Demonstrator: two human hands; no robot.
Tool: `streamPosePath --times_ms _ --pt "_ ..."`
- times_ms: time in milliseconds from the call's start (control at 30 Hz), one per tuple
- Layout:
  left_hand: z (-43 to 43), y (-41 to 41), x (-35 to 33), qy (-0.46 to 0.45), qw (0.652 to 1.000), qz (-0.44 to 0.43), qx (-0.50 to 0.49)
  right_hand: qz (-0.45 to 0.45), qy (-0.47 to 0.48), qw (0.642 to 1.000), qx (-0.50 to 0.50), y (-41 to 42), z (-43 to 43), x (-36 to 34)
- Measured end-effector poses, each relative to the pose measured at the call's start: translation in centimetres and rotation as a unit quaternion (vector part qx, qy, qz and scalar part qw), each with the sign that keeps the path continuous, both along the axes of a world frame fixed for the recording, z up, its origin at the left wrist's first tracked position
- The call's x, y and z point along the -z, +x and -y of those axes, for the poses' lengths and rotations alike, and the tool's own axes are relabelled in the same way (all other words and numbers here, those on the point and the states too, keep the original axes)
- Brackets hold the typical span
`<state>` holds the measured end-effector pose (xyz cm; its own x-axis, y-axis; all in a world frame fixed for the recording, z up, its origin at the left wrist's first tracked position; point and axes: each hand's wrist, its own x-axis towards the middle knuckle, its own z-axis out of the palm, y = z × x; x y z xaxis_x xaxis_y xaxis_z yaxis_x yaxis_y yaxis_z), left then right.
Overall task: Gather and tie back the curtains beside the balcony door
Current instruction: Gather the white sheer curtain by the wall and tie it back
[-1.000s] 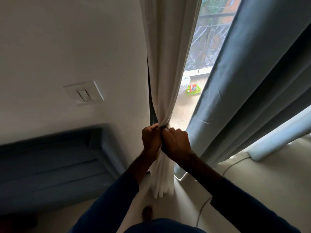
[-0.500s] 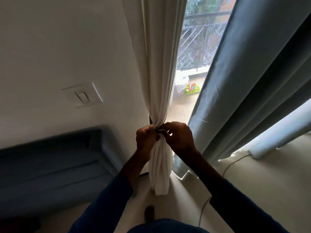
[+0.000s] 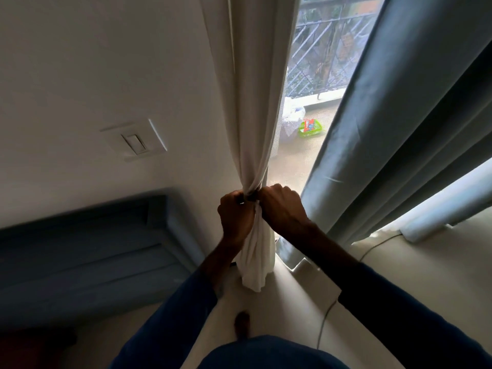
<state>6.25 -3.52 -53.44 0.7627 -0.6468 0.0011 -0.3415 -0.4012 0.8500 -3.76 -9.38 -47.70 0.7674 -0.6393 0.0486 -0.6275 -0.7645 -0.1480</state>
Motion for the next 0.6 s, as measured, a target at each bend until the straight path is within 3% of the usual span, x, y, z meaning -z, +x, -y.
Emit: streamPosePath --times_ms 67,167,300,433,500,600 --pt "-0.3 -0.4 -0.2 0.011 0.998 0.054 0.013 -0.035 0.000 0.999 -0.014 0.3 0.3 -0.8" --pt "-0.5 -0.8 -0.9 -0.020 0.998 0.051 0.008 -0.045 -0.001 0.999 -0.023 0.4 0.5 -1.0" --pt "-0.5 -0.2 -1.2 -0.034 0.999 0.041 -0.009 0.010 -0.018 0.999 -0.024 0.1 0.4 0.6" --pt "-1.2 1.2 -1.1 -0.057 0.997 -0.055 0.008 0.202 0.030 0.979 -0.005 -0.9 -0.1 3.8" --pt "-1.0 1.5 -1.0 -0.078 0.983 -0.164 0.006 0.290 0.046 0.956 0.026 -1.1 -0.4 4.7" --pt "-0.8 1.6 -0.9 -0.116 0.948 -0.294 -0.020 0.313 0.035 0.947 0.070 -1.0 -0.5 5.1"
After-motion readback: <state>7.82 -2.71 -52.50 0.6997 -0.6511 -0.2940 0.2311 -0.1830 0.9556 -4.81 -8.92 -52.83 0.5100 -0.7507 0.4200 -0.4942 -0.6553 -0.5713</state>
